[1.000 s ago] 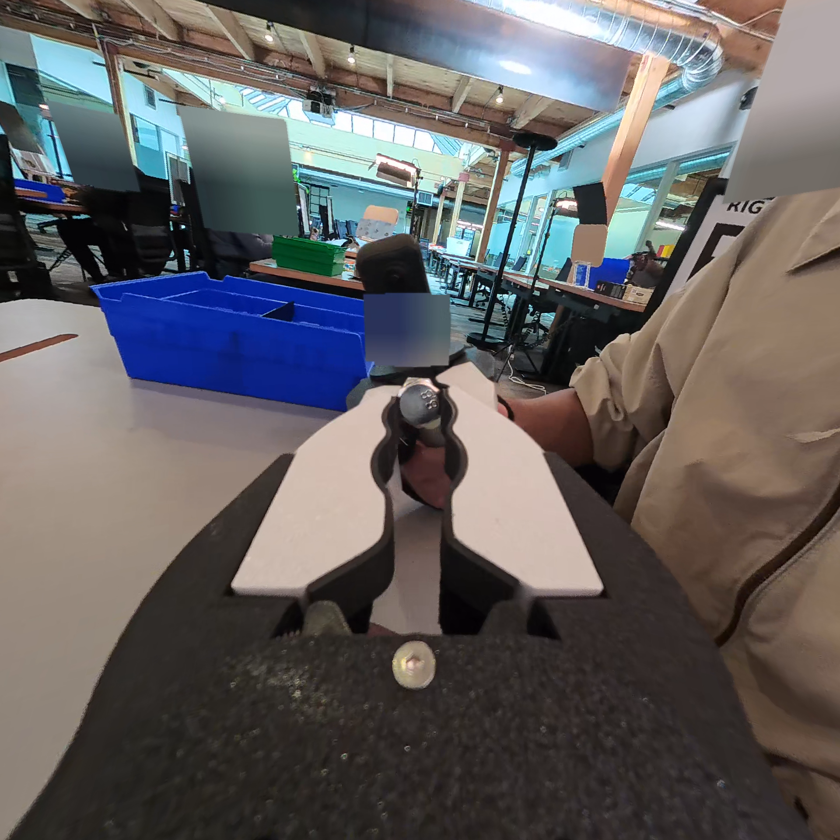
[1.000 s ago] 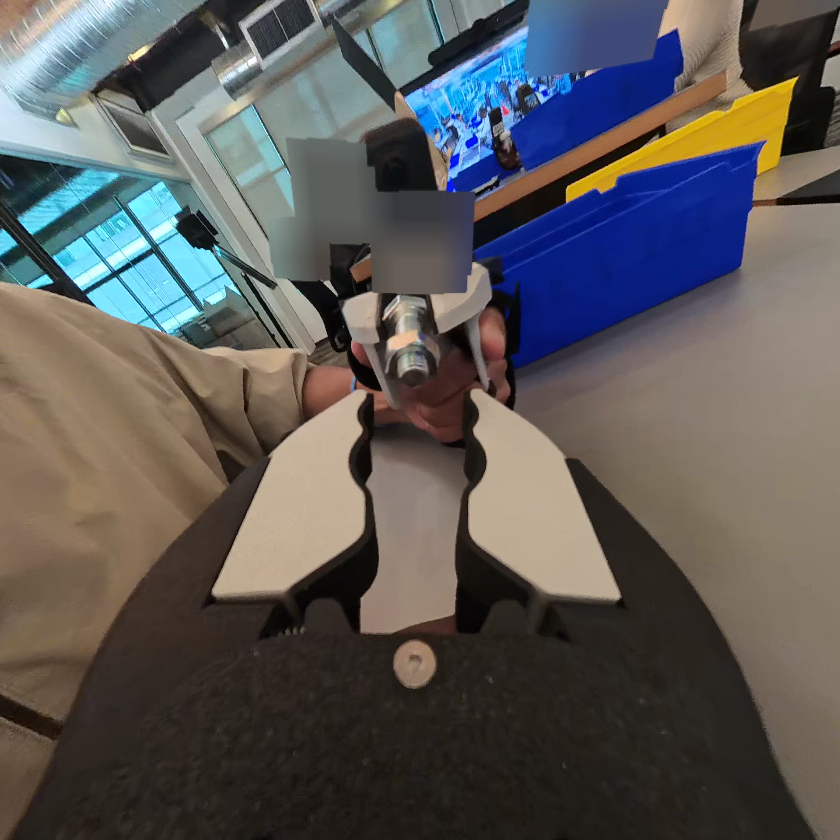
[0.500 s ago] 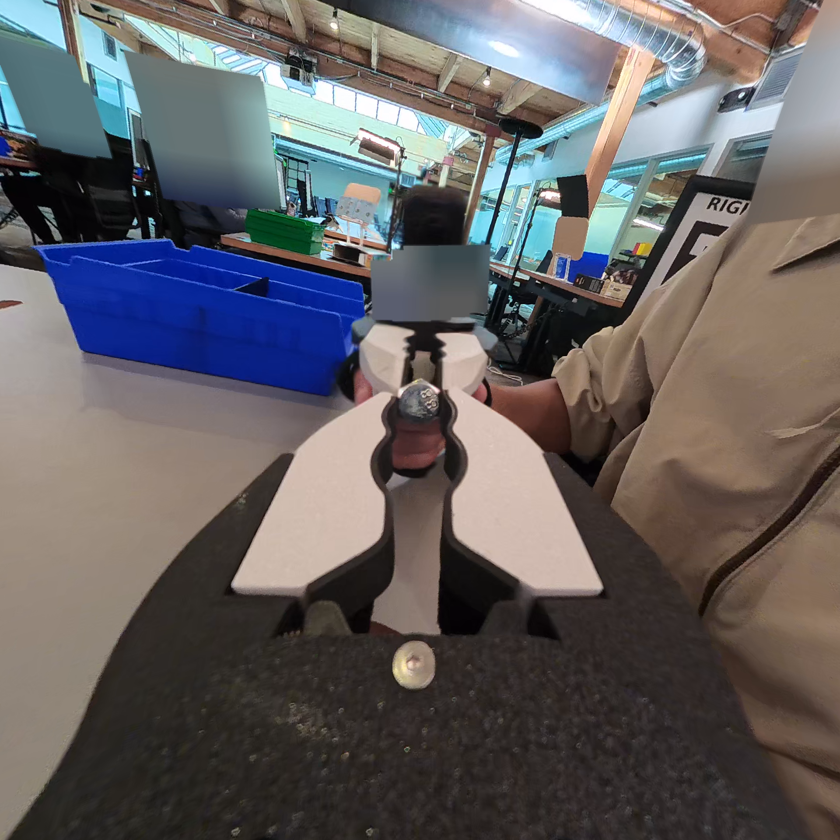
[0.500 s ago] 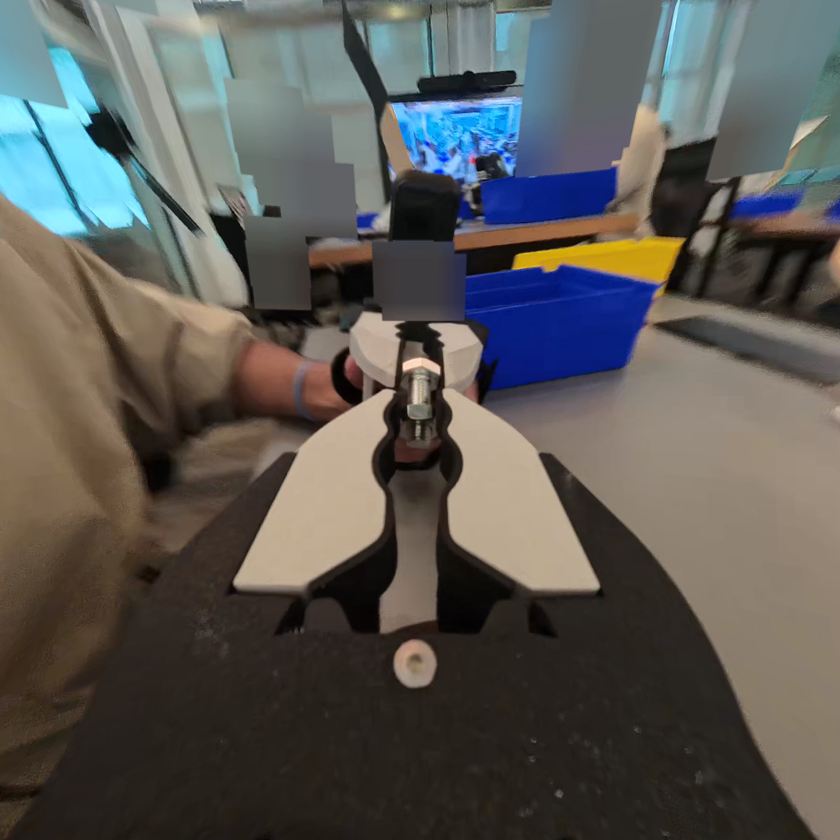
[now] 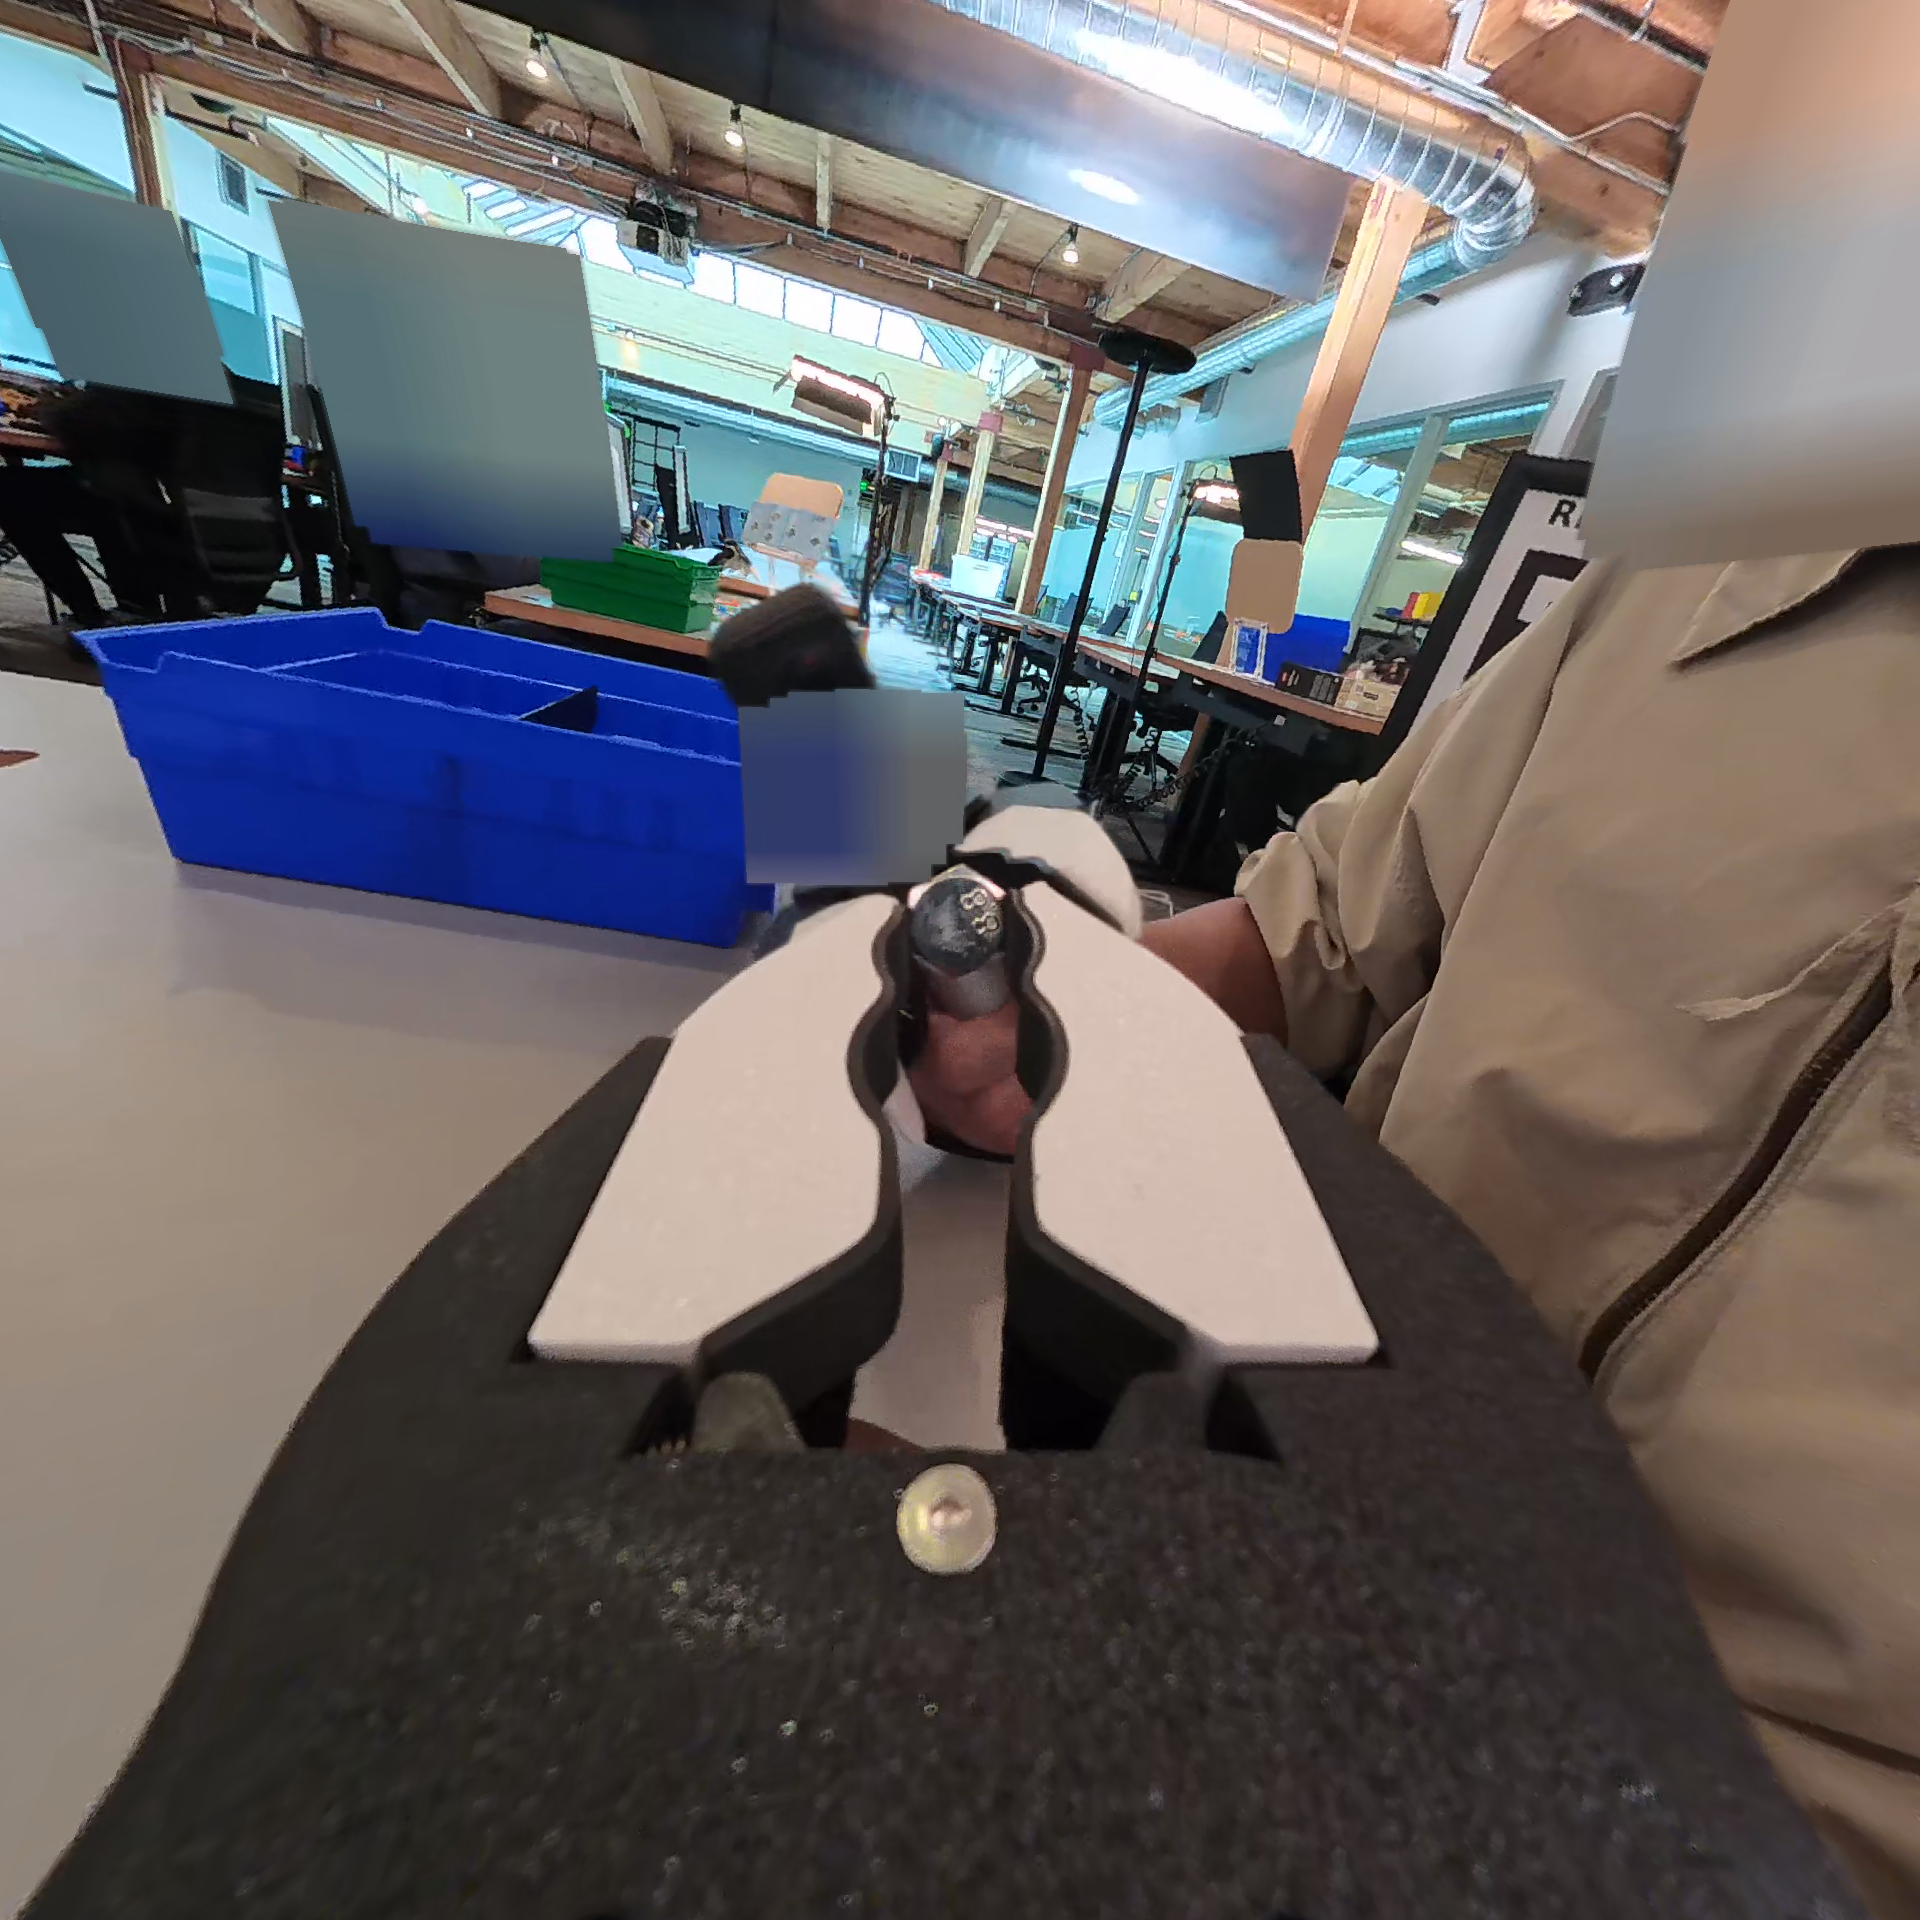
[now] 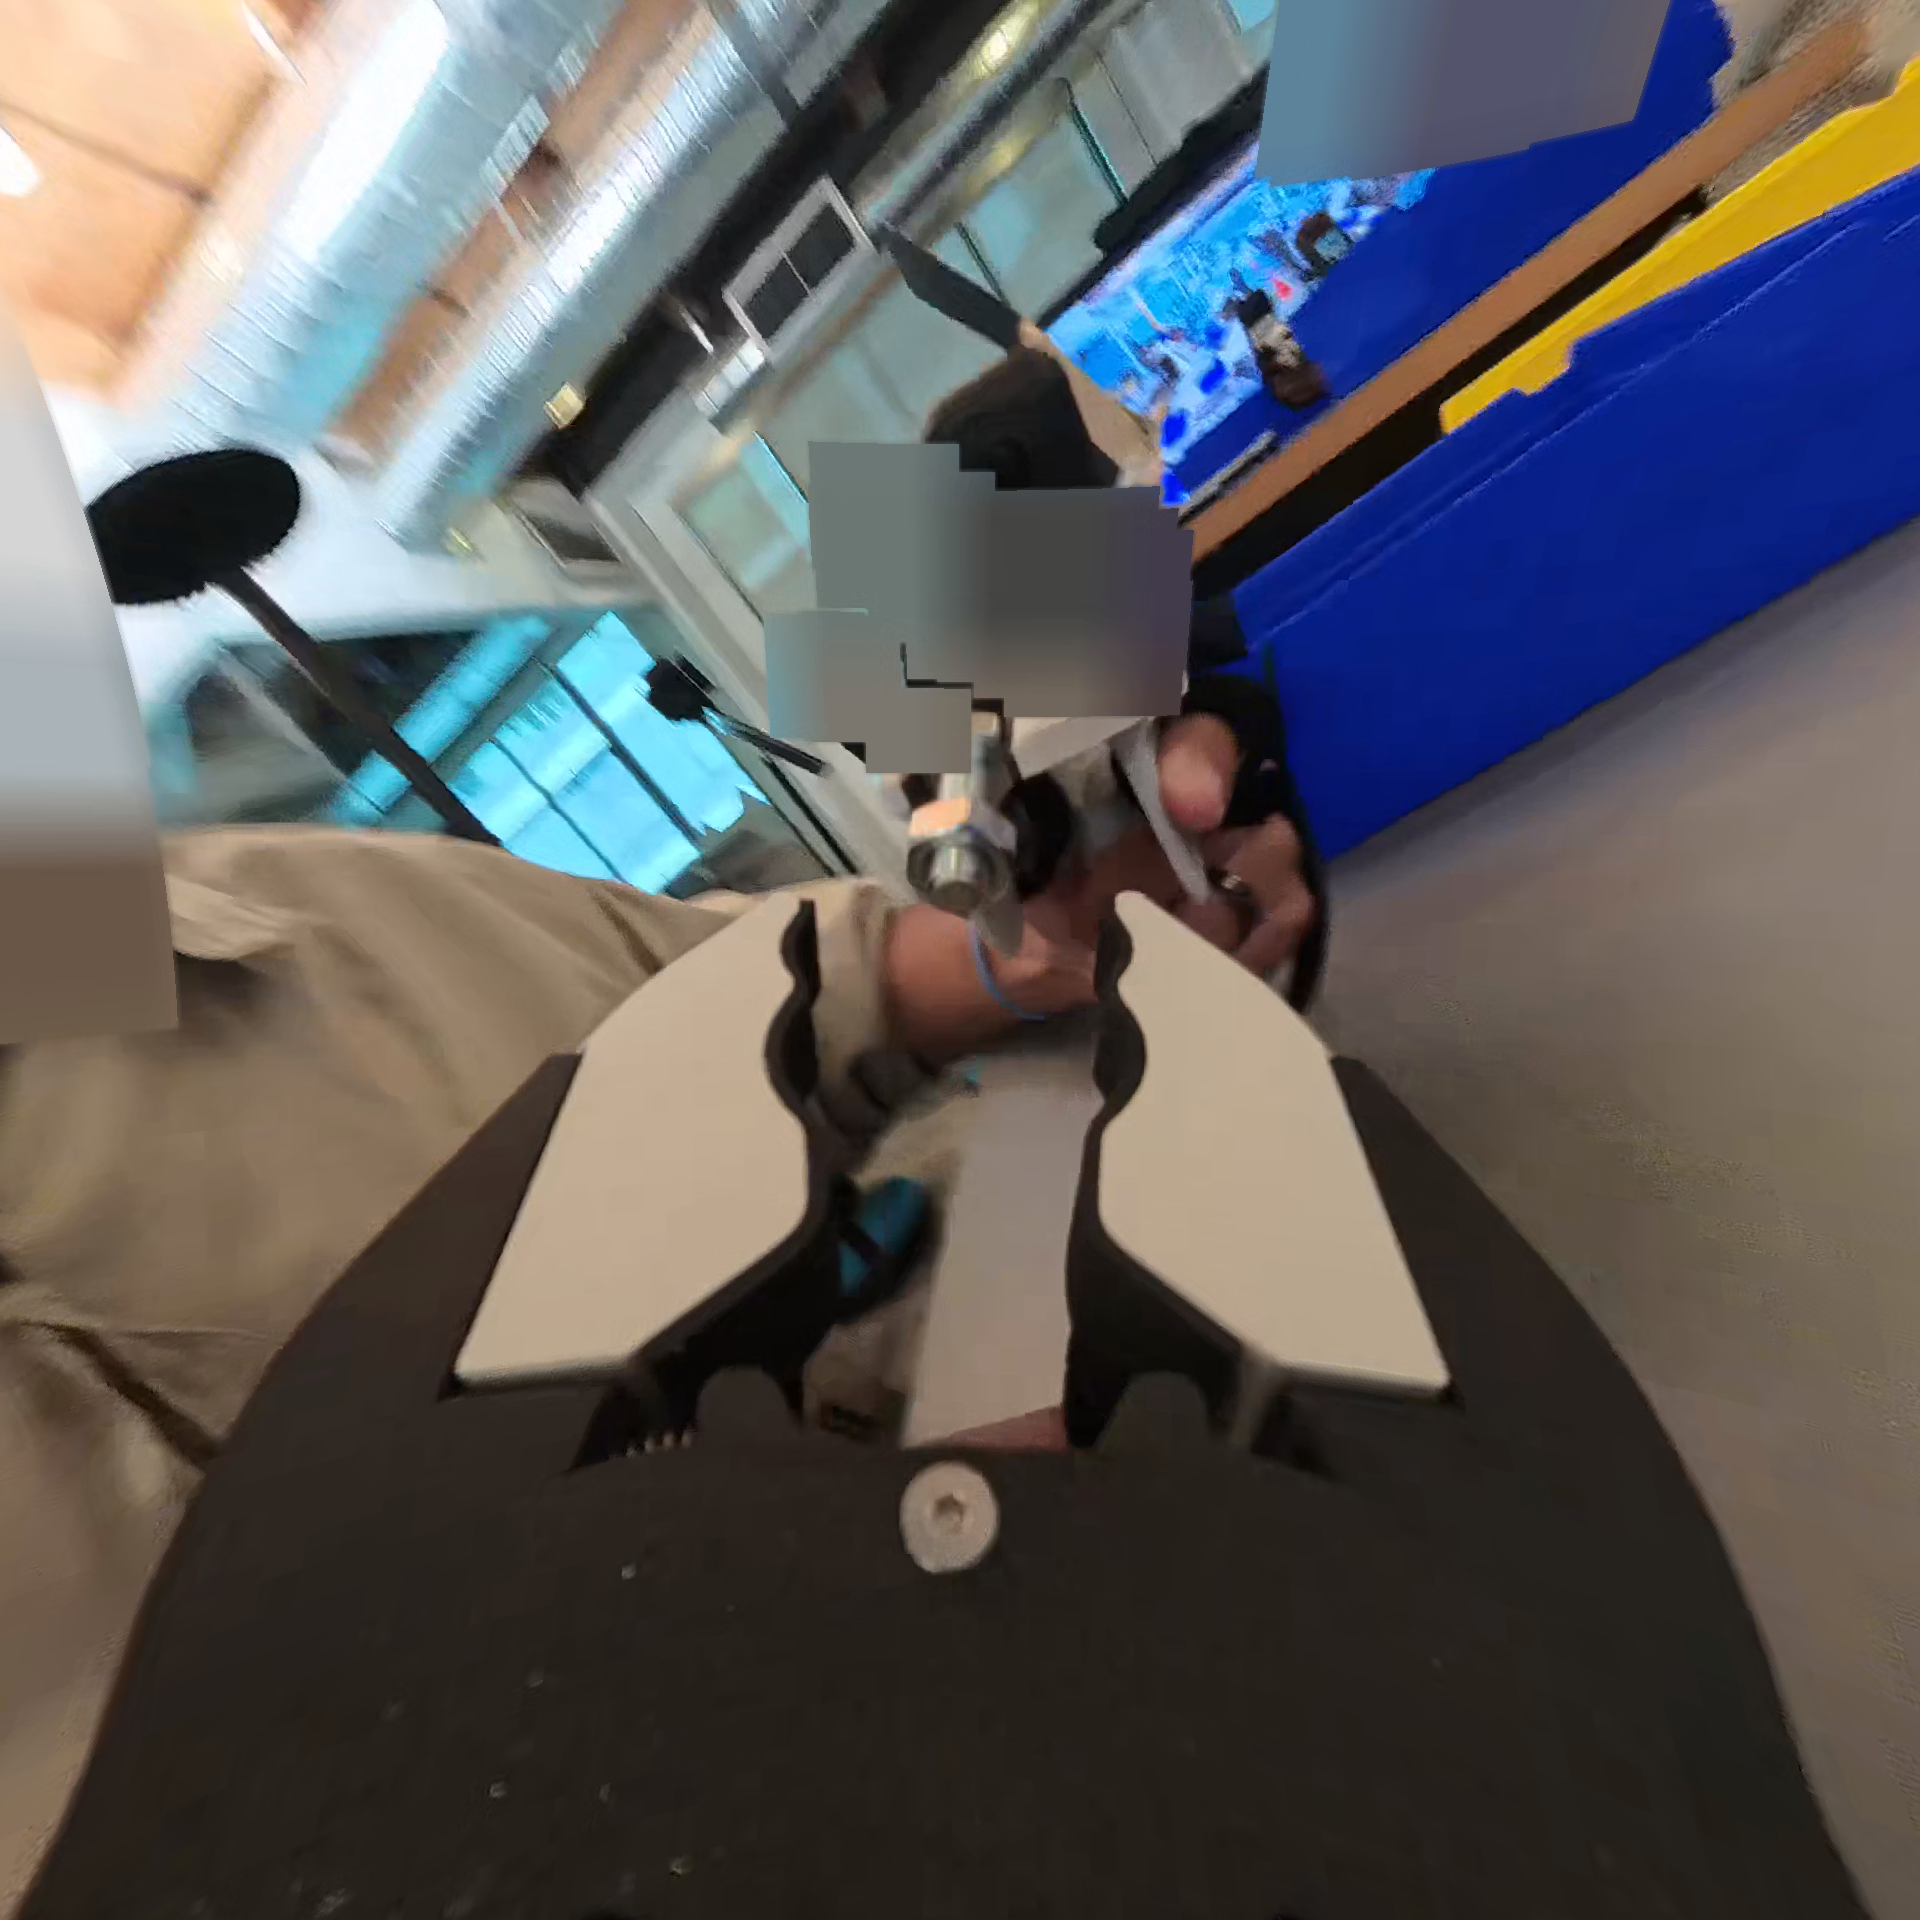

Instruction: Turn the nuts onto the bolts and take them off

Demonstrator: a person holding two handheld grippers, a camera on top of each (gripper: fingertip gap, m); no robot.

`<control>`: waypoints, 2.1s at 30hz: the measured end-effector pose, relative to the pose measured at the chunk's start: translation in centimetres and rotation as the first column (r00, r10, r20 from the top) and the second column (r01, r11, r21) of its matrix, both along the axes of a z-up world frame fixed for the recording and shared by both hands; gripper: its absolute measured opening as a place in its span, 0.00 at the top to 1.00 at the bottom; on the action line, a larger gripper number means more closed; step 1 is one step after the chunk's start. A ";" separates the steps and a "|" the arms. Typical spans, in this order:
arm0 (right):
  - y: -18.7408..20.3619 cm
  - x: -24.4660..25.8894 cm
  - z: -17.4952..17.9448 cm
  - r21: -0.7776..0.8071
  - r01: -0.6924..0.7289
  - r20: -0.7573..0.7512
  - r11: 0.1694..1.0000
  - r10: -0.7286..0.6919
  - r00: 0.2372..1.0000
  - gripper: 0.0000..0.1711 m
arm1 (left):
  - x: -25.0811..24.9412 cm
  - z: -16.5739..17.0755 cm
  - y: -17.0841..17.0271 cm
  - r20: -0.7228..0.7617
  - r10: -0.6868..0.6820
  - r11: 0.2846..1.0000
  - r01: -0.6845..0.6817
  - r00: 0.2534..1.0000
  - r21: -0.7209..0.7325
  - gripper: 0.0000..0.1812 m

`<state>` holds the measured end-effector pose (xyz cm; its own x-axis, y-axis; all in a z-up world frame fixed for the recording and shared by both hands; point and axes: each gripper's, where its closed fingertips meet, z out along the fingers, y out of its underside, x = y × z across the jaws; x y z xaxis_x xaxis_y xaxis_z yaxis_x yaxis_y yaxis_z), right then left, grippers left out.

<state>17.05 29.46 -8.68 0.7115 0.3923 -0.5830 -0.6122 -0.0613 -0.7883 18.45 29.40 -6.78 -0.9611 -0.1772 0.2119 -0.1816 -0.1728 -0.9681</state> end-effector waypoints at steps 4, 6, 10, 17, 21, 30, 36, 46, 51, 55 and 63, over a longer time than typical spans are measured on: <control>-0.4 0.1 1.4 0.102 -0.068 -0.225 0.992 0.090 0.970 0.82 | -0.5 -0.3 -0.3 0.054 0.001 0.999 -0.004 0.999 0.053 0.91; -0.3 0.2 1.2 0.095 -0.077 -0.267 0.993 0.100 0.958 0.90 | -0.6 -0.3 -0.4 0.075 0.005 0.998 -0.010 0.997 0.066 0.90; -0.1 0.2 0.7 0.061 -0.021 -0.162 0.998 0.031 0.986 0.90 | -0.5 -0.4 -0.3 0.063 0.005 0.998 -0.009 0.998 0.069 0.91; -0.4 0.7 -0.2 0.035 0.278 0.614 0.960 -0.240 0.752 0.90 | -0.6 -0.7 -0.8 0.033 -0.016 0.998 0.014 0.999 0.064 0.90; -1.0 0.6 -0.2 0.169 0.363 0.879 0.916 -0.307 0.365 0.89 | -1.1 -0.8 -1.4 0.035 -0.043 0.997 0.040 0.998 0.064 0.90; -1.5 -0.8 1.9 0.056 -0.007 0.056 0.998 0.004 0.998 0.66 | -1.2 -0.2 -0.9 0.052 -0.038 0.998 0.035 0.998 0.047 0.91; -0.8 0.1 1.0 0.073 -0.105 -0.290 0.992 0.122 0.949 0.76 | -1.2 -0.1 -0.8 0.072 -0.027 0.998 0.023 0.997 0.058 0.90; -0.5 -0.3 0.5 0.021 -0.084 -0.179 0.996 0.087 0.980 0.89 | -0.9 -0.5 -0.7 0.077 -0.009 0.997 0.003 0.997 0.078 0.91; -0.6 0.2 -0.3 -0.049 0.149 0.337 0.988 -0.124 0.933 0.89 | -0.8 -0.7 -0.9 0.051 -0.019 0.997 0.015 0.999 0.071 0.91; -1.0 0.7 -0.4 0.086 0.360 0.804 0.929 -0.278 0.525 0.89 | -1.2 -0.8 -1.3 0.045 -0.040 0.997 0.036 0.998 0.071 0.90; -1.5 0.1 -0.3 0.182 0.354 0.893 0.917 -0.305 0.330 0.80 | -1.3 -0.8 -1.5 0.090 -0.026 0.994 0.016 0.996 0.109 0.90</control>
<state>17.20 28.00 -9.02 0.8839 -0.0061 0.4677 0.4661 -0.0716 -0.8818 17.16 27.91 -7.60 -0.9792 -0.1741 0.1037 -0.0938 -0.0639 -0.9935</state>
